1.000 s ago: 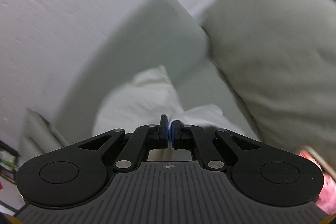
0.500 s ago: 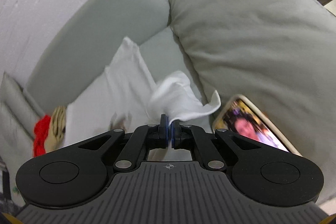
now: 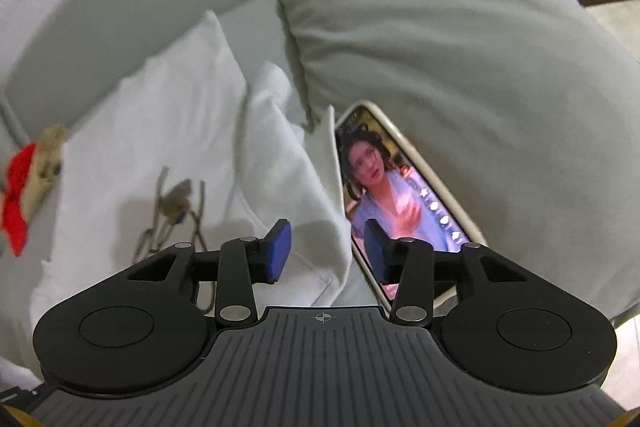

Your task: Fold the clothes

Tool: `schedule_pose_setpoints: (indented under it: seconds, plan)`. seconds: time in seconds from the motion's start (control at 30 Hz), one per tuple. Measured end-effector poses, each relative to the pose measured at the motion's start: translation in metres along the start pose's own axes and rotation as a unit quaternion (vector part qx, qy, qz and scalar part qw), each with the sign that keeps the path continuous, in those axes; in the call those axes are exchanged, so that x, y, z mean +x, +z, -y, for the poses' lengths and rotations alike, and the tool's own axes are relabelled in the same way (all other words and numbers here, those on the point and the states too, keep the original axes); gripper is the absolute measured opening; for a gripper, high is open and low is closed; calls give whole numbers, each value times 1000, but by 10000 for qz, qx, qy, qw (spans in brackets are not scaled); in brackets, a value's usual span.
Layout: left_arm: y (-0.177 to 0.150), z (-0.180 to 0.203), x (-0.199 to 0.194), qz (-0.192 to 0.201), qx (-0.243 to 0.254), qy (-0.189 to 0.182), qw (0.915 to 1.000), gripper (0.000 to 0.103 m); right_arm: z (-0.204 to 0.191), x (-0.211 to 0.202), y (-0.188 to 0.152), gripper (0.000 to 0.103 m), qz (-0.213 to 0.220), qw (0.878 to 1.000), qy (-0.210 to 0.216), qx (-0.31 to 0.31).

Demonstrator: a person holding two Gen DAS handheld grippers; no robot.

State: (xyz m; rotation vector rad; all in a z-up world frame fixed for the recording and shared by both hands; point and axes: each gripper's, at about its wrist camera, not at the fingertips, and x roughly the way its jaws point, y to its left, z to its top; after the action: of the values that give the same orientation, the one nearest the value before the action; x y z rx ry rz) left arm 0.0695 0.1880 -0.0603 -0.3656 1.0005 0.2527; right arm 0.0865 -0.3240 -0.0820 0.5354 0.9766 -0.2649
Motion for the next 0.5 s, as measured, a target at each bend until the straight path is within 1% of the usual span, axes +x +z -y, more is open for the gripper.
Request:
schedule_pose_setpoints:
  seconds: [0.13, 0.17, 0.2, 0.23, 0.27, 0.33, 0.37, 0.4, 0.43, 0.5]
  plan:
    - [-7, 37, -20, 284, 580, -471, 9968, 20, 5, -25, -9, 46, 248, 9990, 324, -192]
    - [-11, 47, -21, 281, 747, -694, 9944, 21, 0, -28, -13, 43, 271, 9978, 478, -371]
    - [-15, 59, -23, 270, 917, -919, 9912, 22, -4, -31, -18, 35, 292, 9960, 633, -552]
    - [-20, 72, -21, 213, 1106, -1143, 9870, 23, -12, -29, -23, 31, 271, 9932, 808, -787]
    - [-23, 83, -16, 172, 1258, -1252, 9840, 24, -21, -25, -31, 29, 180, 9904, 903, -1026]
    - [-35, 104, -7, 206, 1552, -1281, 9793, 24, -39, -17, -45, 29, 12, 9841, 1054, -1432]
    - [-41, 111, -1, 294, 1677, -1255, 9774, 24, -47, -14, -52, 29, -64, 9808, 1111, -1599]
    - [-47, 118, 6, 378, 1805, -1214, 9753, 24, -55, -11, -59, 29, -85, 9781, 1137, -1741]
    - [-54, 122, 14, 427, 1944, -1077, 9741, 24, -63, -7, -65, 29, -66, 9754, 1148, -1881]
    - [-64, 127, 27, 423, 2149, -965, 9709, 24, -76, 1, -76, 29, 19, 9704, 1151, -2122]
